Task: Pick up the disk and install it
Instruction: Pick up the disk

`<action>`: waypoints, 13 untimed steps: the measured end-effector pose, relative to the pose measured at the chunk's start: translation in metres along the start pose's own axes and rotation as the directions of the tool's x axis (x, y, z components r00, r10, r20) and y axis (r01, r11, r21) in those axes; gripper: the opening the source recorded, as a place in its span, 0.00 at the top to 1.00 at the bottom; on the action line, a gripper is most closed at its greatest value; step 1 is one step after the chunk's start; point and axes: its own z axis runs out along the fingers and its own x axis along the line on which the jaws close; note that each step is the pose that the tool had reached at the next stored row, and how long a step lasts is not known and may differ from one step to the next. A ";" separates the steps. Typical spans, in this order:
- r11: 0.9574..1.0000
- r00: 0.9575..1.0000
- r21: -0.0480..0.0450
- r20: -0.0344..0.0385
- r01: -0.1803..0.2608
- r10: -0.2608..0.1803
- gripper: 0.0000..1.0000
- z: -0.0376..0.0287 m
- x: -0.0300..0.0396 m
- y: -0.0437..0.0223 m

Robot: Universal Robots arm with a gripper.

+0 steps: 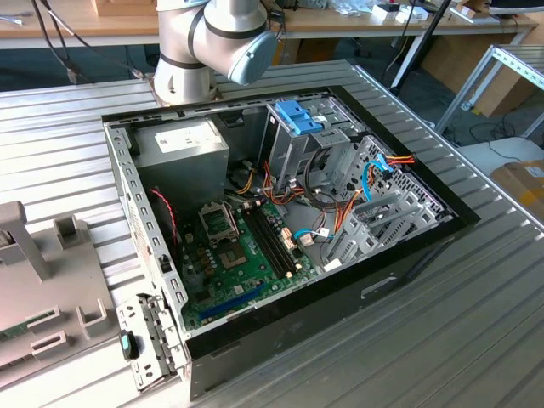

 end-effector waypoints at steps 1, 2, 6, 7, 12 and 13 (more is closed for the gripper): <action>0.999 0.999 0.000 -0.001 0.033 -0.033 0.89 0.0001 0.0000 0.0000; 0.999 0.999 0.000 -0.001 0.053 -0.053 0.89 0.0001 0.0000 0.0000; 0.989 0.989 0.000 -0.004 0.148 -0.148 0.89 0.0005 0.0000 0.0000; 0.984 0.984 0.000 -0.005 0.180 -0.180 0.89 0.0007 0.0000 0.0000; 0.956 0.956 -0.001 -0.008 0.293 -0.293 0.89 0.0019 0.0000 -0.0001; 0.951 0.951 -0.001 -0.008 0.310 -0.310 0.89 0.0021 0.0000 0.0000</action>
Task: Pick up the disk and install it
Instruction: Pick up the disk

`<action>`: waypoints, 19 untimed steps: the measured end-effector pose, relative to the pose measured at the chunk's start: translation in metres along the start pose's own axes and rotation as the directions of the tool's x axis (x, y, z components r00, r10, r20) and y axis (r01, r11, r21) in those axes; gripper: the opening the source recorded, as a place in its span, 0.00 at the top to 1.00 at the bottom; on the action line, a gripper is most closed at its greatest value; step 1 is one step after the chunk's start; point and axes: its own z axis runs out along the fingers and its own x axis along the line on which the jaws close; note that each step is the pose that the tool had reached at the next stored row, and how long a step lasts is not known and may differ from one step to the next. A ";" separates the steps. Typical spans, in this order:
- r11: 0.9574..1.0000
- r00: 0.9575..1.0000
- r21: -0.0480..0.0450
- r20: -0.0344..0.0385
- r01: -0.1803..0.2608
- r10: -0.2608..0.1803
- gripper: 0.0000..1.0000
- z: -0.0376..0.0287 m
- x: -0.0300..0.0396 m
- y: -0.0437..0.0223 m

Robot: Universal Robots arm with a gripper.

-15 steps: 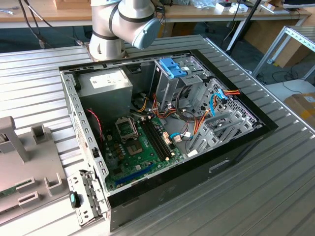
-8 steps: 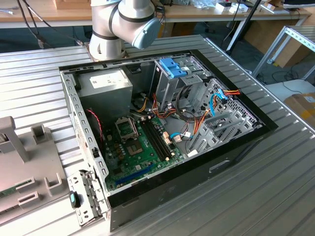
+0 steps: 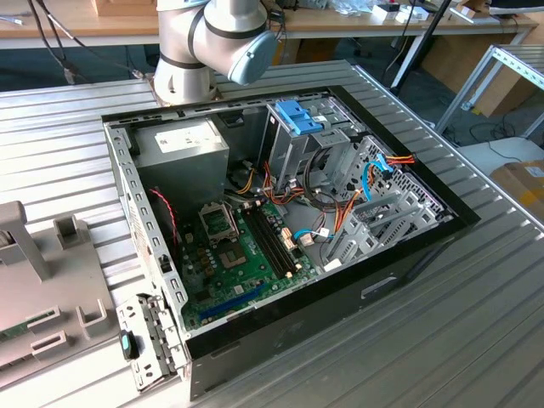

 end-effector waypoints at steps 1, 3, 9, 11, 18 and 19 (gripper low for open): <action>1.000 1.000 0.000 -0.001 0.020 -0.020 0.89 0.0002 0.0000 0.0000; 0.997 0.997 0.000 -0.002 0.077 -0.077 0.89 0.0007 0.0000 0.0000; 0.970 0.970 -0.001 -0.006 0.242 -0.242 0.89 0.0020 0.0000 -0.0001; 0.960 0.960 -0.001 -0.007 0.281 -0.281 0.89 0.0023 0.0000 -0.0001; 0.888 0.888 -0.003 -0.012 0.460 -0.460 0.89 0.0041 0.0000 -0.0001; 0.879 0.879 -0.003 -0.012 0.477 -0.477 0.89 0.0043 0.0000 -0.0001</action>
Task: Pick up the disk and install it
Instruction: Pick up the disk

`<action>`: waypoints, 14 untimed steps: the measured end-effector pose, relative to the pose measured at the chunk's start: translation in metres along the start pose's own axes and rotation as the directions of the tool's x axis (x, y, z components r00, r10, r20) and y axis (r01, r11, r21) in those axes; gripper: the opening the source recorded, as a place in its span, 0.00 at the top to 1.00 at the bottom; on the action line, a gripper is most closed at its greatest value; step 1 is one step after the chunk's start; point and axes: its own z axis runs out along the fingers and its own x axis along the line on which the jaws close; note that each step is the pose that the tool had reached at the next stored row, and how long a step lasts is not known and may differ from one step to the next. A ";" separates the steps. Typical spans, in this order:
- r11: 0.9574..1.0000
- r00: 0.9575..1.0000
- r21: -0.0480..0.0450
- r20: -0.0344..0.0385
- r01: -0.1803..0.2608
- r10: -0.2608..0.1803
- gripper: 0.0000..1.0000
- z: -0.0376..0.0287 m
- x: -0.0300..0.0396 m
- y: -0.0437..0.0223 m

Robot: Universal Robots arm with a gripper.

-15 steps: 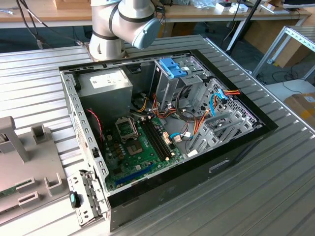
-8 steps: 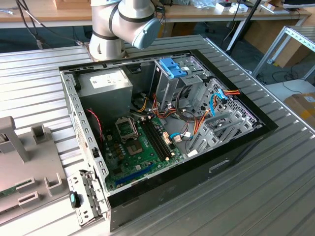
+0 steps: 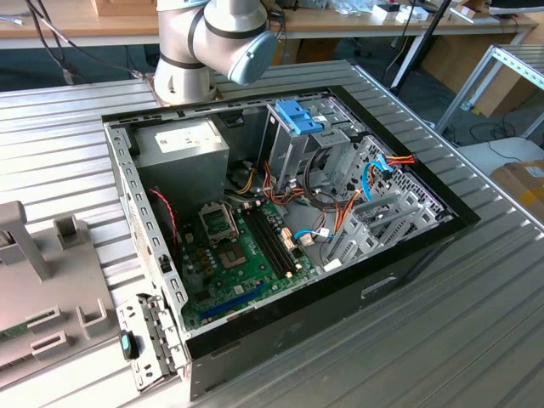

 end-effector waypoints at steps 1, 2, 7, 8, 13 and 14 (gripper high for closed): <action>1.000 1.000 0.000 0.000 0.022 -0.022 0.89 0.0003 -0.0003 0.0001; 1.000 1.000 0.000 -0.001 0.025 -0.025 0.89 0.0003 -0.0004 0.0001; 0.999 0.999 0.000 -0.001 0.040 -0.040 0.89 0.0002 -0.0004 -0.0001; 0.999 0.999 0.000 0.000 0.054 -0.054 0.89 0.0001 -0.0005 -0.0009; 0.997 0.997 0.000 -0.001 0.073 -0.073 0.89 0.0005 -0.0005 -0.0015; 0.997 0.997 0.000 -0.001 0.075 -0.075 0.89 0.0013 -0.0005 -0.0015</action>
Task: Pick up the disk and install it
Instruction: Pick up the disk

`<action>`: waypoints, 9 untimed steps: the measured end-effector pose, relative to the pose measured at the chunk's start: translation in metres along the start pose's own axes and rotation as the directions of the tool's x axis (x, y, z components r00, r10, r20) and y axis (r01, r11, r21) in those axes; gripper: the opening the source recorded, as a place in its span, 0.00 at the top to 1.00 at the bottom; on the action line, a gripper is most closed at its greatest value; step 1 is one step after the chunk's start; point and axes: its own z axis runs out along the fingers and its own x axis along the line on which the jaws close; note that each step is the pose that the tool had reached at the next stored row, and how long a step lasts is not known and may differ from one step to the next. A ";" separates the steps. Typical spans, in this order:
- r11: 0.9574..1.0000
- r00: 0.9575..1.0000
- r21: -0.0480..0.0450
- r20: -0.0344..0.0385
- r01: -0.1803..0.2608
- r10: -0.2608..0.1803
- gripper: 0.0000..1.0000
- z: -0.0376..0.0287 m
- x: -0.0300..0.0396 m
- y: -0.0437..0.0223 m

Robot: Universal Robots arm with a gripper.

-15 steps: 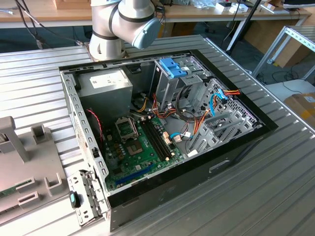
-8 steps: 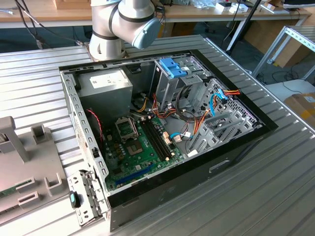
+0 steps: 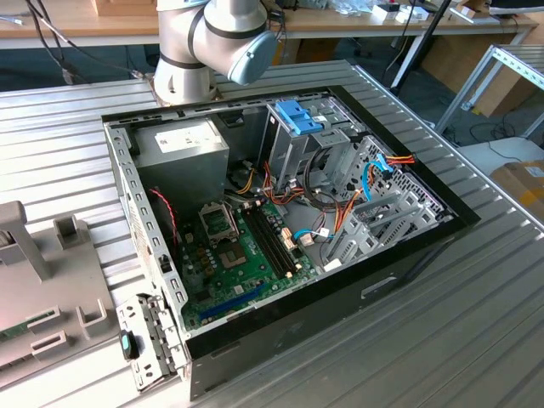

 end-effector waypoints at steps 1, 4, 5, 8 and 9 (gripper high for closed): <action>1.000 1.000 0.000 0.000 0.001 -0.001 0.89 0.0006 0.0000 0.0000; 1.000 1.000 0.000 0.000 0.002 -0.002 0.89 0.0009 -0.0008 0.0000; 1.000 1.000 0.000 0.000 0.002 -0.002 0.89 0.0009 -0.0014 0.0000; 1.000 1.000 0.000 0.000 0.012 -0.012 0.89 0.0009 -0.0042 0.0000; 1.000 1.000 0.000 0.000 0.021 -0.021 0.89 0.0010 -0.0053 -0.0001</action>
